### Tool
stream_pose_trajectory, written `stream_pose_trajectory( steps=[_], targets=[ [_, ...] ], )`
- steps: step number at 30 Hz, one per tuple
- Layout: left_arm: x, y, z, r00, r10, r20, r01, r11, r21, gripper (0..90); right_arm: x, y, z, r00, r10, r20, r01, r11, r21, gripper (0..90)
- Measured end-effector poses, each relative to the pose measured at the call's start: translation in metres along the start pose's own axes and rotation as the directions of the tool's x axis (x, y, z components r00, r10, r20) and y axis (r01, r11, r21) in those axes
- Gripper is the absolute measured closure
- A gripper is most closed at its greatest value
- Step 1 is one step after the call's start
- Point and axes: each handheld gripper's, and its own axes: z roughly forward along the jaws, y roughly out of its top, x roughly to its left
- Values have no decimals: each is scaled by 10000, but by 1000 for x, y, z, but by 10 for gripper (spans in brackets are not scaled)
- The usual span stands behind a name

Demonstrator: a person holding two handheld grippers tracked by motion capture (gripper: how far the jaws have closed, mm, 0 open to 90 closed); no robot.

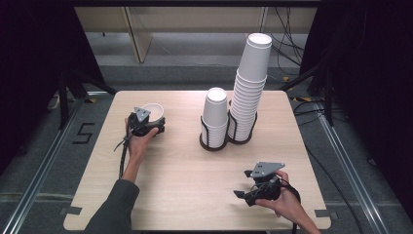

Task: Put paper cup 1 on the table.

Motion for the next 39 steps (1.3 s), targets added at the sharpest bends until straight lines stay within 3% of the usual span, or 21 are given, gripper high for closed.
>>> stream_pose_trajectory(
  steps=[11,14,15,16,17,24,27,29,33,36,39],
  targets=[
    [-2,-3,-2,9996,175,233,-186,9988,455,116,2,0,0,9998,-132,-153,132,9999,24,187],
    [-1,-7,-3,9995,122,282,-134,9990,416,125,1,0,0,9997,-258,-49,257,9997,-46,186],
    [-1,-7,-4,9994,173,311,-187,9988,448,127,2,0,0,9999,-105,-91,104,9999,-41,186],
    [-1,-9,-4,9993,180,340,-195,9988,450,129,1,0,0,9995,-316,-75,316,9995,-36,186],
    [-1,-10,-4,9992,203,349,-222,9983,542,131,2,0,0,9998,-144,-131,144,9999,61,186],
    [2,-19,-7,9984,322,466,-358,9963,775,144,3,-1,1,9999,-106,-131,107,9999,124,186],
    [2,-22,-9,9981,334,509,-372,9963,769,144,3,-1,1,9995,-304,-131,305,9995,91,186],
    [1,-24,-12,9978,281,602,-337,9950,941,144,4,-1,0,9999,-70,-140,73,9998,173,186],
    [0,-25,-17,9965,290,786,-388,9912,1262,144,3,-1,0,9999,-109,-134,110,9999,75,186],
    [0,-27,-24,9965,35,830,-145,9911,1325,145,3,-1,0,9999,-107,-114,107,9999,39,187],
    [0,-29,-31,9948,237,986,-385,9877,1513,145,2,-2,-1,9999,-77,-77,77,9999,64,187]
  ],
)
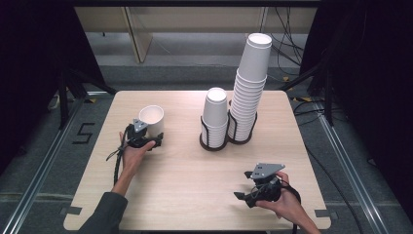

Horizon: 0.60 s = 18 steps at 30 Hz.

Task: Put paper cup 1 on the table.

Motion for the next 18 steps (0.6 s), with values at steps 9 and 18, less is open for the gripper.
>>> stream_pose_trajectory(
  steps=[9,18],
  targets=[
    [-9,-4,-34,9937,-633,925,667,9972,-347,146,-2,1,-1,10000,-10,92,11,9999,-131,188],
    [-37,-14,-78,9812,-655,1815,812,9934,-808,146,-4,0,-4,9988,386,307,-379,9990,-233,182]
  ],
)
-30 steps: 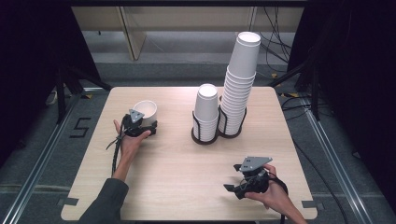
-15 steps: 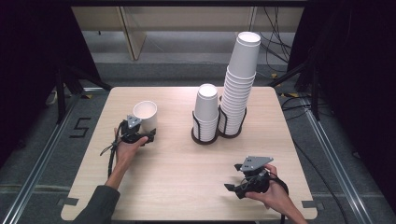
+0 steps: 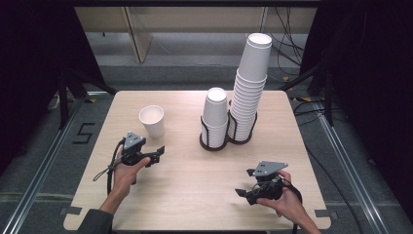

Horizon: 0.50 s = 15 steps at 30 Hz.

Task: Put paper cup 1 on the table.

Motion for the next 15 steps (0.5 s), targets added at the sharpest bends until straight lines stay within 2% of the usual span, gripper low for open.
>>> stream_pose_trajectory(
  steps=[6,11,15],
  targets=[
    [-24,-7,-20,9984,392,396,-377,9985,-390,146,-1,-1,1,10000,27,-4,-27,10000,-55,178],
    [-38,-11,-30,9965,373,753,-335,9981,-515,145,-2,-2,2,9998,189,-2,-189,9998,-38,174],
    [-48,-18,-36,9940,569,934,-521,9972,-528,145,-2,-3,2,9998,175,63,-174,9998,-85,172]
  ],
)
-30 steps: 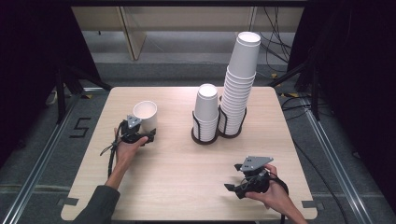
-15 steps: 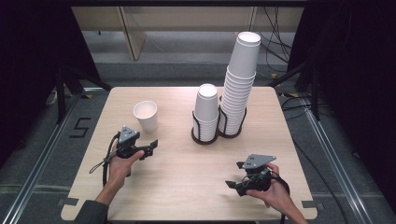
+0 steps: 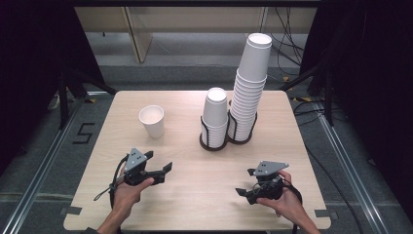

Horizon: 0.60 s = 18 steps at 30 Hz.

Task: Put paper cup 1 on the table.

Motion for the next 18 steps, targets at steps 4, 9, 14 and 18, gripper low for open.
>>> stream_pose_trajectory(
  steps=[4,9,14,18],
  targets=[
    [-10,-7,-2,9996,105,268,-107,9999,49,145,-1,-1,0,10000,21,83,-20,10000,-41,168],
    [-20,-16,-7,9988,136,467,-142,9998,121,145,-1,-1,1,9999,6,118,-4,9999,-104,168],
    [-26,-22,-13,9977,231,642,-229,9997,-38,145,-1,-1,0,9997,134,202,-132,9999,-92,166],
    [-30,-26,-19,9971,293,702,-289,9996,-79,145,-1,-1,0,9997,139,223,-136,9998,-122,166]
  ],
)
